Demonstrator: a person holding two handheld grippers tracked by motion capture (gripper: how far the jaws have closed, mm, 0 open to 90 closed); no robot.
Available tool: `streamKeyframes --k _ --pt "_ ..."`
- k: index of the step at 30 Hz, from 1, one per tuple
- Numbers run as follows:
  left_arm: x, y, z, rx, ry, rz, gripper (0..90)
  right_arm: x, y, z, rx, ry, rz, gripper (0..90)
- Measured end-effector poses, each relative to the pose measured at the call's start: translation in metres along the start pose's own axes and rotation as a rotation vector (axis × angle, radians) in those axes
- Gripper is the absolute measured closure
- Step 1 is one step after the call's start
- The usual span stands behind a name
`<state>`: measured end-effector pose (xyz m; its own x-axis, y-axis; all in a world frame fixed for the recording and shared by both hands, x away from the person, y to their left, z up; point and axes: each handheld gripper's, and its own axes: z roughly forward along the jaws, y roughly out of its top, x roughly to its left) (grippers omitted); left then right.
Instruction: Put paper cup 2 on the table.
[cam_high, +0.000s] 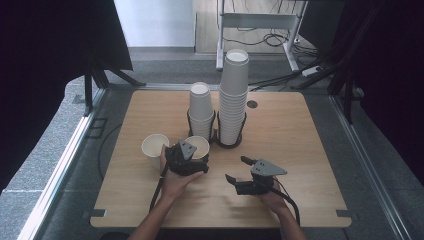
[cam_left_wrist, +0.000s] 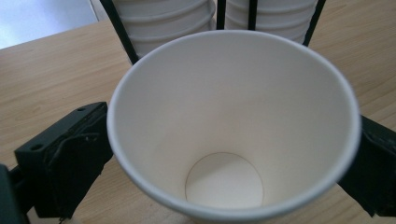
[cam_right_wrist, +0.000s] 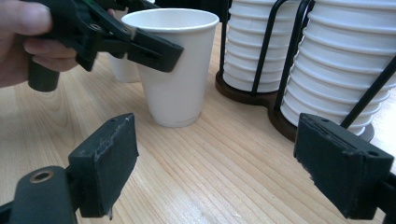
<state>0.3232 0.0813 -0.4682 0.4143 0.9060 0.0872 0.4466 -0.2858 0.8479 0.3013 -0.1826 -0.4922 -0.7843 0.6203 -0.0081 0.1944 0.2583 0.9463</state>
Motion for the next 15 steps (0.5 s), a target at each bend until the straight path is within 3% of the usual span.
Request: streamKeyframes --k 10,15 --pt "0.003 -0.002 -0.026 -0.030 -0.010 -0.010 0.0 0.001 0.001 -0.001 -0.007 0.000 -0.001 13.5" --pt "0.006 -0.007 -0.040 -0.038 -0.072 -0.020 0.0 0.000 0.001 -0.002 -0.007 -0.003 0.002 13.5"
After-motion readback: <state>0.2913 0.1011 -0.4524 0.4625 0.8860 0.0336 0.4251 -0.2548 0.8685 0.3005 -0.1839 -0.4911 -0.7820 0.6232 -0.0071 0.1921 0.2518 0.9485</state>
